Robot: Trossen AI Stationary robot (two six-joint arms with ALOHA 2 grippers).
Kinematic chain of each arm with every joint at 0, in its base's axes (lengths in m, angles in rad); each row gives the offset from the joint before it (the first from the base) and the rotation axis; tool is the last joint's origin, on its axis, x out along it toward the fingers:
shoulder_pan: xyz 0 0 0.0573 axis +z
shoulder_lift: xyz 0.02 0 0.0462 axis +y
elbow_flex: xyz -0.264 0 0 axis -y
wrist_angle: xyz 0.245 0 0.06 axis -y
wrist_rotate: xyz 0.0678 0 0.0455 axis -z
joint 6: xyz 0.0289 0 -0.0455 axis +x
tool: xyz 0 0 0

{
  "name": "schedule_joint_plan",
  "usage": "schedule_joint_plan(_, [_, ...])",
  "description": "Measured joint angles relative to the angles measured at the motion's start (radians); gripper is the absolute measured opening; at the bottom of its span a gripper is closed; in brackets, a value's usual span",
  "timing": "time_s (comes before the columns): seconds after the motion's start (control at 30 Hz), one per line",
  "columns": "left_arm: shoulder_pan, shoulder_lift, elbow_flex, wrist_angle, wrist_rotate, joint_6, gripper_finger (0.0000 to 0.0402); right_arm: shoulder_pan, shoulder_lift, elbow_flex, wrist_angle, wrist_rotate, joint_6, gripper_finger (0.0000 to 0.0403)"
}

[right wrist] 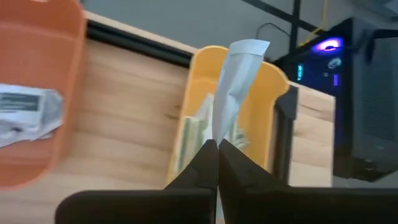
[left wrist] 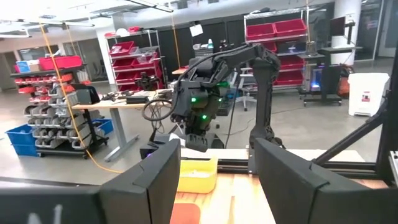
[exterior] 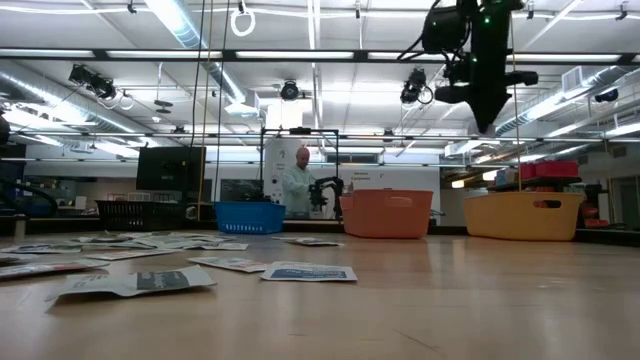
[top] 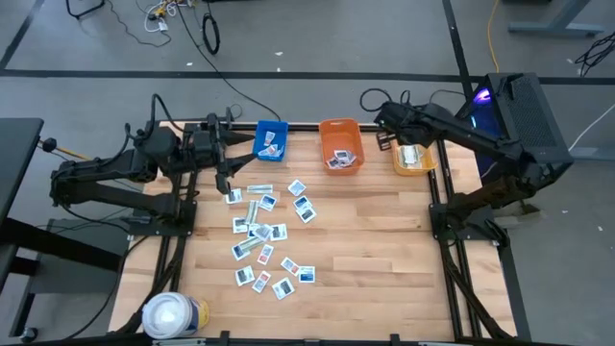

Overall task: Pick & Place First Aid Supplies
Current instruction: Put the bandage into the yellow bin, then put the alcohol pad into the black bin

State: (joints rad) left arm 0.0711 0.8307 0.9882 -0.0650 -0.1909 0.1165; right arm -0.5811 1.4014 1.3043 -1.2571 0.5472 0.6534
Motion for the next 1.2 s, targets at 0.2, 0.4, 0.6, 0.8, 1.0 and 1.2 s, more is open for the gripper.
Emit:
schedule_joint_plan(0.2, [0.0, 0.0, 0.0, 0.0, 0.0, 0.0, 0.0209, -0.087, 0.0, -0.105, 0.032, 0.021, -0.034, 0.0003])
schedule_joint_plan(0.4, [0.0, 0.0, 0.0, 0.001, 0.0, 0.0, 0.0209, -0.146, 0.001, -0.272, 0.128, 0.015, -0.034, 0.0003])
schedule_joint_plan(0.6, [0.0, 0.0, 0.0, 0.001, -0.026, -0.001, 0.0209, -0.173, 0.001, -0.361, 0.238, 0.012, -0.034, 0.0007])
schedule_joint_plan(0.8, [0.0, 0.0, 0.0, 0.0, -0.026, -0.002, 0.0209, -0.184, 0.001, -0.38, 0.288, -0.003, -0.033, 0.0031])
schedule_joint_plan(1.0, [0.0, 0.0, 0.0, -0.042, -0.029, 0.004, 0.0209, -0.188, 0.001, -0.38, 0.365, -0.017, -0.106, 0.0115])
schedule_joint_plan(1.2, [0.0, 0.0, -0.001, -0.124, -0.05, -0.043, 0.0204, -0.188, 0.001, -0.38, 0.37, -0.017, -0.112, 0.0194])
